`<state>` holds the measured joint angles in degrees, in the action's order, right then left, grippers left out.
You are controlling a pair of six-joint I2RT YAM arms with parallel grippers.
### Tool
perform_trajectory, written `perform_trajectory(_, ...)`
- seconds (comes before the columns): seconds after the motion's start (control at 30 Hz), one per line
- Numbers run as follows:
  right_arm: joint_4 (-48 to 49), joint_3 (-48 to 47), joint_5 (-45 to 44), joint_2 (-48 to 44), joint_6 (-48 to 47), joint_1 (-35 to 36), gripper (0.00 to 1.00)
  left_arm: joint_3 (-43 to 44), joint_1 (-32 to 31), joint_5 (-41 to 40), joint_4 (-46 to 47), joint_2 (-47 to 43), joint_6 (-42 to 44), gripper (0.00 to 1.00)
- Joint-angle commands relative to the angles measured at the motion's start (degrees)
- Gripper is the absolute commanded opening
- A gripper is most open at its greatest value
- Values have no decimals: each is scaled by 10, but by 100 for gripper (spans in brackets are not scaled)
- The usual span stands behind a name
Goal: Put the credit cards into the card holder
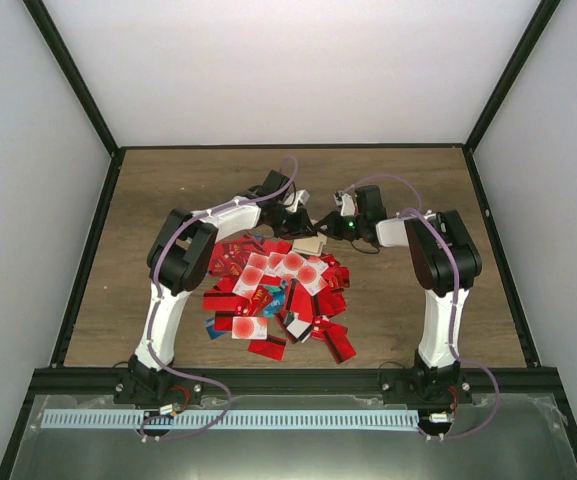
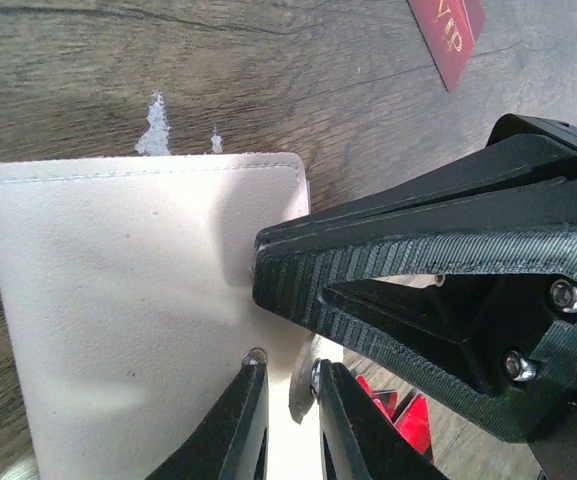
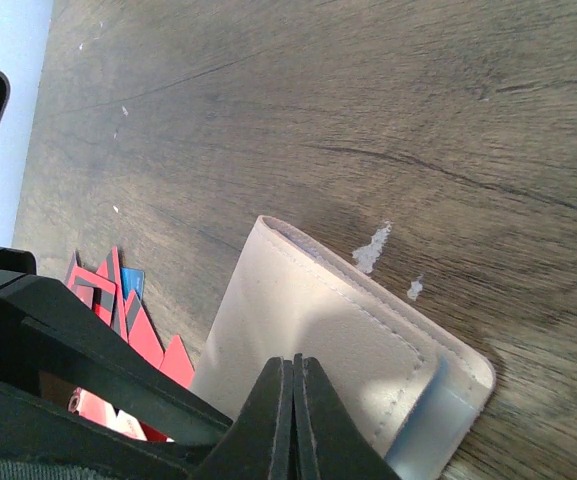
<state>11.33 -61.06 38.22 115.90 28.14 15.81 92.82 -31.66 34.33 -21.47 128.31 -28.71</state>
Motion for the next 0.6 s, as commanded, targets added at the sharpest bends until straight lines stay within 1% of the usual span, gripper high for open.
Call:
perform_trajectory(0.0,-10,2,-9,17,-2,-6,1,17,-3,5,-1,10,4,17)
perform_trajectory(0.2,-13,0,-8,19,-2,-7,1,20,-4,15,2,15,2,12)
perform_trajectory(0.4,-16,-2,-8,23,-1,-7,1,23,-4,20,3,18,2,11)
perform_trajectory(0.5,-17,-3,-8,23,-1,-8,1,24,-4,20,0,18,2,11)
perform_trajectory(0.57,-17,-3,-7,23,-1,-8,1,26,-5,17,-3,18,2,15)
